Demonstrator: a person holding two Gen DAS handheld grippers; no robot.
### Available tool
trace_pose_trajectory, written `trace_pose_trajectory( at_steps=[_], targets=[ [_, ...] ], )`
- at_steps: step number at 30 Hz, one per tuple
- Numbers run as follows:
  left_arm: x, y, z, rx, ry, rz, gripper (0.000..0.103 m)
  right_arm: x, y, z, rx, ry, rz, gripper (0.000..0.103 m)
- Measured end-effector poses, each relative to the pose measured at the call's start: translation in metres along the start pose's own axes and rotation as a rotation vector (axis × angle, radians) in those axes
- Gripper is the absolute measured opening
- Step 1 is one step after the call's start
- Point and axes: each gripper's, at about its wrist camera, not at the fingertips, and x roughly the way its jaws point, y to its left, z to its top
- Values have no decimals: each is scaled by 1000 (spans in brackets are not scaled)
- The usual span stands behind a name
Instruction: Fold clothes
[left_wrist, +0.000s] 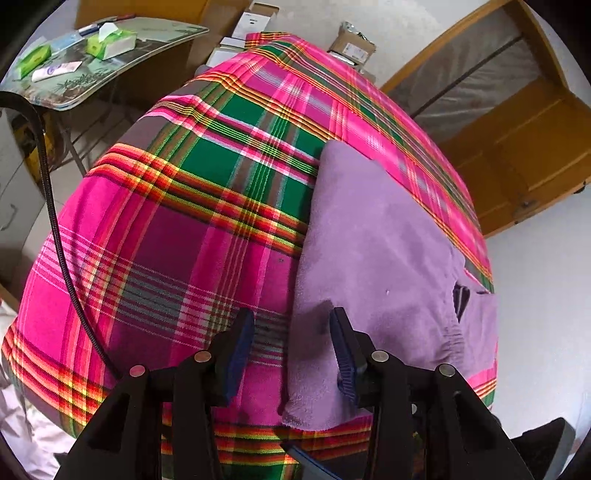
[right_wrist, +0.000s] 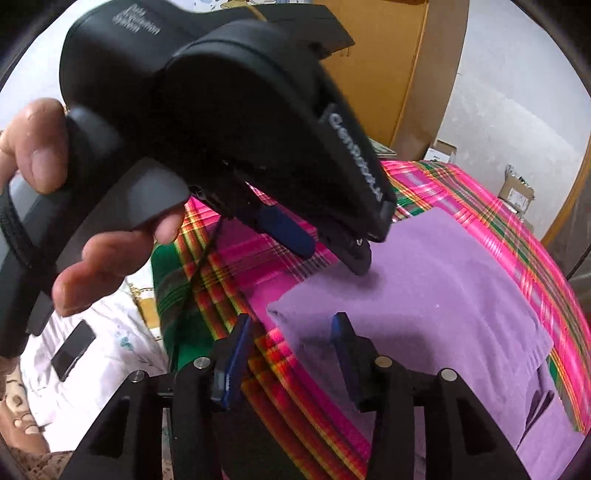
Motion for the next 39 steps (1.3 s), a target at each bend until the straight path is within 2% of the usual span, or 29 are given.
trace_pose_trajectory(
  at_steps=[5, 9, 19, 27, 35, 39],
  targets=[
    [1, 2, 3, 0, 4, -20, 45, 6, 3, 0, 12, -4, -58, 45],
    [2, 4, 8, -10, 4, -48, 49, 6, 3, 0, 29, -12, -68, 44],
    [19, -3, 35, -30, 38, -115, 52, 3, -6, -2, 76, -27, -67, 21],
    [33, -12, 50, -44, 78, -192, 52, -2, -12, -4, 96, -41, -48, 18],
    [38, -11, 56, -77, 85, -210, 16, -12, -19, -5, 111, -74, -35, 16],
    [38, -13, 59, -98, 80, -235, 14, -19, -25, -4, 118, -104, -31, 16]
  ],
)
